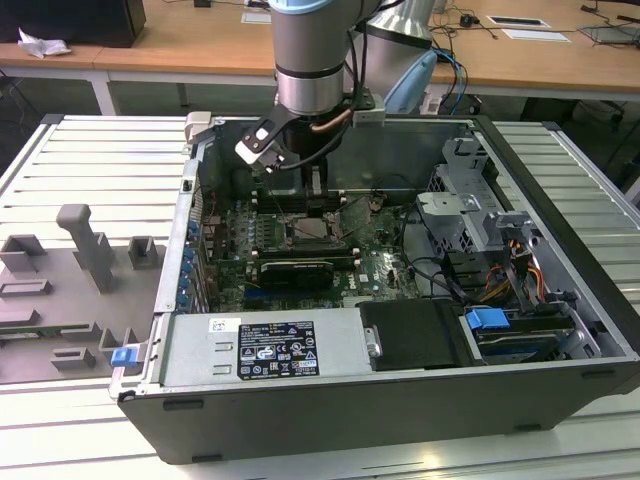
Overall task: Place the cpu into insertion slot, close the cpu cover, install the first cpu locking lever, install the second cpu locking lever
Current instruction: 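Close the cpu cover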
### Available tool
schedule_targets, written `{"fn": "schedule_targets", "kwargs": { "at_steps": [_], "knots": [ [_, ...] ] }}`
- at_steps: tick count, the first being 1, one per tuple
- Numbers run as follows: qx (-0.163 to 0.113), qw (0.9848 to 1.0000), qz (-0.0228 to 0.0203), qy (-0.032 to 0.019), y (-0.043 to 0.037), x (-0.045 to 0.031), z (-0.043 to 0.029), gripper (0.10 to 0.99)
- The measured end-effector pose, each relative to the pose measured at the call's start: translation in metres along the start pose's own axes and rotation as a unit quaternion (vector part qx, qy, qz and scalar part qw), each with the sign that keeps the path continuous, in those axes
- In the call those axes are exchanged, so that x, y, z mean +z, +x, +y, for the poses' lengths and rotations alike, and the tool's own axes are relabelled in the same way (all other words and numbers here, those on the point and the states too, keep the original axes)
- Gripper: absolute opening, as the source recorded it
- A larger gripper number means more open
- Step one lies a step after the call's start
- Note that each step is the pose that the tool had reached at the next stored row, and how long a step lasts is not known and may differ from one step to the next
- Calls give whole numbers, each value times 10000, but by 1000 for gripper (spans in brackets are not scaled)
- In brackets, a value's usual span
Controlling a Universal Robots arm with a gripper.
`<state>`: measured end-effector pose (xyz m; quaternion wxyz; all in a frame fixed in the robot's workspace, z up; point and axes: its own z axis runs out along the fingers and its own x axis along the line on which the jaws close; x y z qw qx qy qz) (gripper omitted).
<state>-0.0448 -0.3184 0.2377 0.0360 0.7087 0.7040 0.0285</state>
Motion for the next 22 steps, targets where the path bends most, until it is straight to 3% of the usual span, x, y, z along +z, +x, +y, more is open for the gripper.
{"fn": "schedule_targets", "kwargs": {
  "at_steps": [5,9,10,14,22],
  "knots": [
    [0,10000,-1,1,0,-43,19,106],
    [0,10000,-1,1,3,-233,35,106],
    [1,10000,0,1,4,-237,46,106],
    [0,10000,0,3,4,-224,196,106],
    [0,10000,0,3,5,-218,266,106]
  ]
}}
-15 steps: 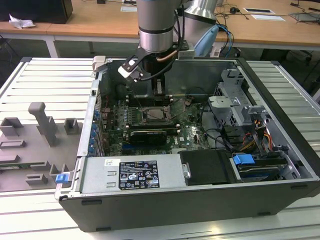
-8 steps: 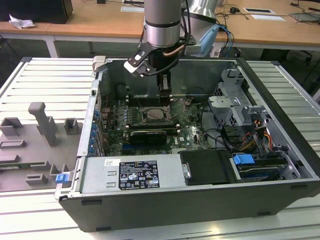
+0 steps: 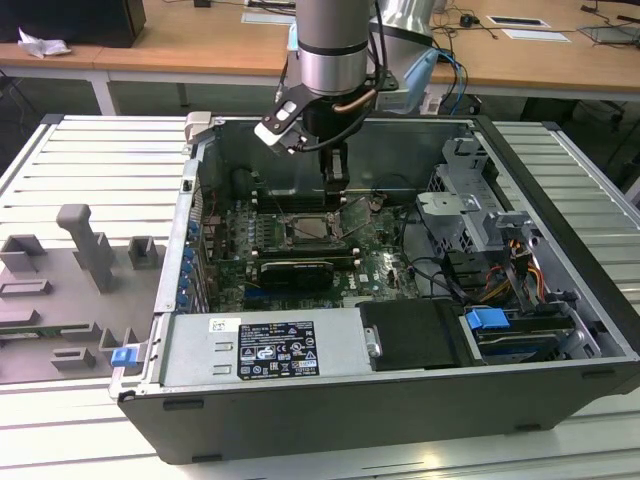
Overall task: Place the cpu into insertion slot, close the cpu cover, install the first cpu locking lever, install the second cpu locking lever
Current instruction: 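Close the cpu cover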
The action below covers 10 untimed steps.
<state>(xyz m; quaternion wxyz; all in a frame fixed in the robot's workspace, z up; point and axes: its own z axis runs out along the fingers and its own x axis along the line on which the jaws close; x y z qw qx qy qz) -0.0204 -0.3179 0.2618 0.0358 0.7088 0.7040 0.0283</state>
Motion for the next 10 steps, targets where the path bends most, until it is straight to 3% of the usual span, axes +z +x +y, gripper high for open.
{"fn": "schedule_targets", "kwargs": {
  "at_steps": [10],
  "knots": [
    [-5,10000,0,0,1,13,141,106]
  ]
}}
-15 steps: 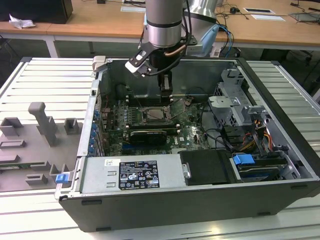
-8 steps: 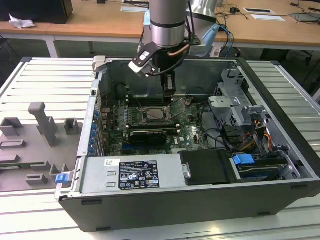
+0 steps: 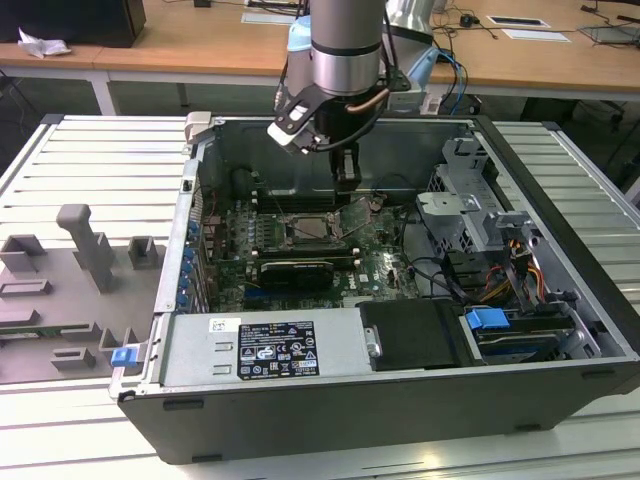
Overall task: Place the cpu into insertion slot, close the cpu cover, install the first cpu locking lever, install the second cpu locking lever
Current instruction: 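Close the cpu cover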
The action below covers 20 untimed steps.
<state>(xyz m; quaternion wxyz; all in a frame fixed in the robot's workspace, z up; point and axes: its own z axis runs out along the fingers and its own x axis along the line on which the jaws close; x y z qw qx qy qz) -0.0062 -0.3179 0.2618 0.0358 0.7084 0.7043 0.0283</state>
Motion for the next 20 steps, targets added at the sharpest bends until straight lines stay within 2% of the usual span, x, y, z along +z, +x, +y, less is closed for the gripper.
{"fn": "schedule_targets", "kwargs": {
  "at_steps": [20],
  "knots": [
    [-14,10000,1,0,2,25,268,106]
  ]
}}
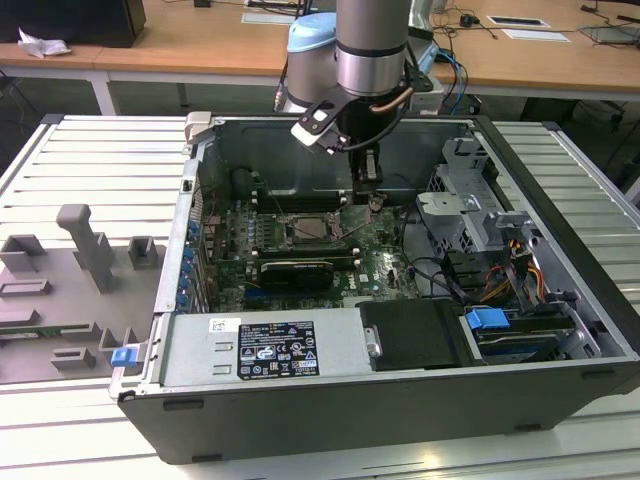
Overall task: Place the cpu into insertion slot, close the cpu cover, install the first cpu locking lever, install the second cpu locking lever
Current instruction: 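Close the cpu cover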
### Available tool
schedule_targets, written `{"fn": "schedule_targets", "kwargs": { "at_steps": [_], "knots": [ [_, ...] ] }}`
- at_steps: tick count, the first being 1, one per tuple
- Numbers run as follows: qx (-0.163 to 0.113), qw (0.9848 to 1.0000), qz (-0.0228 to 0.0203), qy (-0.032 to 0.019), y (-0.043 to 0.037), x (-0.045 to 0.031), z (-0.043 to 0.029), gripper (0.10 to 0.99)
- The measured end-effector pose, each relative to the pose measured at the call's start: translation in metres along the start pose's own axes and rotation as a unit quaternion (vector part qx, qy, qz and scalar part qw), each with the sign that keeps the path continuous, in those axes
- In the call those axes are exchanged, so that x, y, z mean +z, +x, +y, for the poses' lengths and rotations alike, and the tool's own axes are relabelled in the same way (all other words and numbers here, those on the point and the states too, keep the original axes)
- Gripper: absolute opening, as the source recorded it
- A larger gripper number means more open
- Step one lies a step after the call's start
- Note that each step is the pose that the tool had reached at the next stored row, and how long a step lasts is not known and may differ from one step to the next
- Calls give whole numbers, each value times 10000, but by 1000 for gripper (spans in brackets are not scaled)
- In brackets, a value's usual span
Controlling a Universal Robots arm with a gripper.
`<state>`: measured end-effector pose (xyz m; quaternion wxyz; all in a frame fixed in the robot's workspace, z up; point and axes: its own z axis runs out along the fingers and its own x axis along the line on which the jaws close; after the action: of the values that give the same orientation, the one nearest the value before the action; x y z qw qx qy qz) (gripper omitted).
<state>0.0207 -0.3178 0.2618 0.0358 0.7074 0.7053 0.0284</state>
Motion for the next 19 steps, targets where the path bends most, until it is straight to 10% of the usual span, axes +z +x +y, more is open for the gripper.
{"fn": "schedule_targets", "kwargs": {
  "at_steps": [19],
  "knots": [
    [-22,10000,2,0,1,18,193,106]
  ]
}}
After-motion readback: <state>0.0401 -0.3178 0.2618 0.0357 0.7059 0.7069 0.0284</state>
